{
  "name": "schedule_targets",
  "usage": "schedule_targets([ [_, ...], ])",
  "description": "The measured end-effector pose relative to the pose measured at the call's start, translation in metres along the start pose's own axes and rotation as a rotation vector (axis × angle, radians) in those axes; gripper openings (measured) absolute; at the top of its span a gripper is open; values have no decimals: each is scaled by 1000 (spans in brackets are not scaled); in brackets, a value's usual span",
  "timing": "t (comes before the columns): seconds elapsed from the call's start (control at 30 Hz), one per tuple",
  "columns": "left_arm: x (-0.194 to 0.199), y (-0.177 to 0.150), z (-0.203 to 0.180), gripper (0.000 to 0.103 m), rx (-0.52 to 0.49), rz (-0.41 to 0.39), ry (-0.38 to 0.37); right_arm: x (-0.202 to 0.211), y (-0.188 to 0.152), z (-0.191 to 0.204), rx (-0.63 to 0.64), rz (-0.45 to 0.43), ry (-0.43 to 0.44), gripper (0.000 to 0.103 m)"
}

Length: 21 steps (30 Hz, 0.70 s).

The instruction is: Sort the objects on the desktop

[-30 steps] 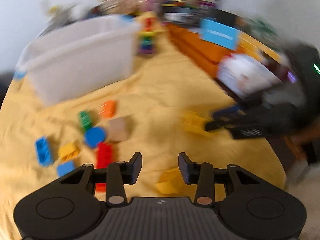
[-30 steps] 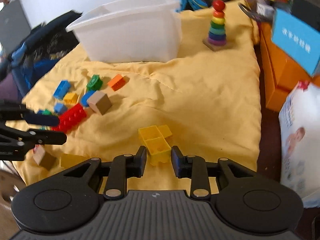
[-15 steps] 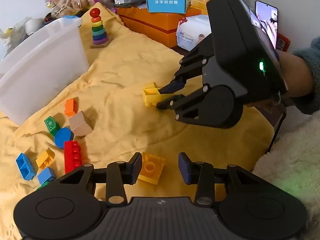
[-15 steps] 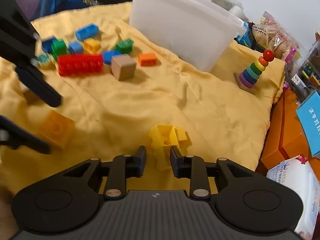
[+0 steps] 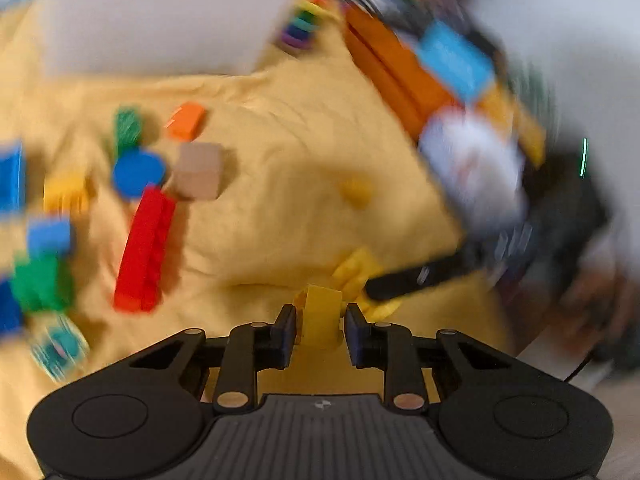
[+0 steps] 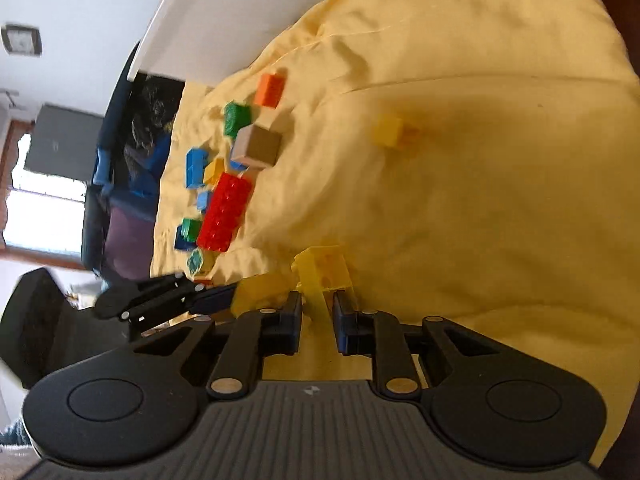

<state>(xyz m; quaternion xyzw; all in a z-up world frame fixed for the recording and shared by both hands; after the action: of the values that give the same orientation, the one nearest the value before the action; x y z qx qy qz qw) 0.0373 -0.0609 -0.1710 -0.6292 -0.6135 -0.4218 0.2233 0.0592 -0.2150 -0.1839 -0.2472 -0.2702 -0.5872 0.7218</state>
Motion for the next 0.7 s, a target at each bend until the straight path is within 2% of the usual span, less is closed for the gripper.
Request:
schedule_targets([
  [0.07, 5, 2, 9, 30, 134, -24, -166, 8, 1, -2, 4, -38, -40, 35],
  [0.1, 2, 2, 13, 30, 184, -13, -223, 12, 2, -2, 17, -54, -61, 40],
  [0.13, -4, 0, 20, 30, 231, 1, -221, 14, 3, -2, 33, -63, -81, 40],
  [0.2, -6, -2, 25, 31, 179, -21, -100, 19, 6, -2, 60, -85, -132, 43],
  [0.23, -3, -2, 25, 30, 165, -33, -44, 23, 8, -3, 85, -102, -175, 43],
  [0.27, 1, -3, 23, 34, 146, -43, 23, 27, 9, -2, 116, -123, -242, 43],
  [0.33, 9, -5, 14, 39, 79, -64, 68, 31, 11, 1, 182, -150, -362, 45],
  [0.4, 14, -7, 9, 43, 30, -70, 120, 32, 10, 8, 223, -155, -381, 45],
  [0.47, 14, -8, 11, 43, -10, -69, 210, 35, 9, 13, 249, -164, -402, 45],
  [0.6, 23, -13, 16, 43, -30, -84, 336, 34, 7, 25, 302, -181, -439, 45],
  [0.7, 28, -11, 1, 44, -60, -97, 282, 34, 7, 29, 322, -188, -455, 45],
])
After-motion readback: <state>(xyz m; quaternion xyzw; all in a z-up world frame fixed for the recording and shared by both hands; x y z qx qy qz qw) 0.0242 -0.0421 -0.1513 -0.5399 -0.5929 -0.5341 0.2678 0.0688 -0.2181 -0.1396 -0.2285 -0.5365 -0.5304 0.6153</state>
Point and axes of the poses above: each gripper's, at about its wrist camera, not at the fingertips, and x roughly against the way its jaws point, z to its left, y to its top, the point moved 10 cm from there along -x, roughly the way its jaws point, and after that the axes turned 15 degrees about z, right-handed, at the moved point
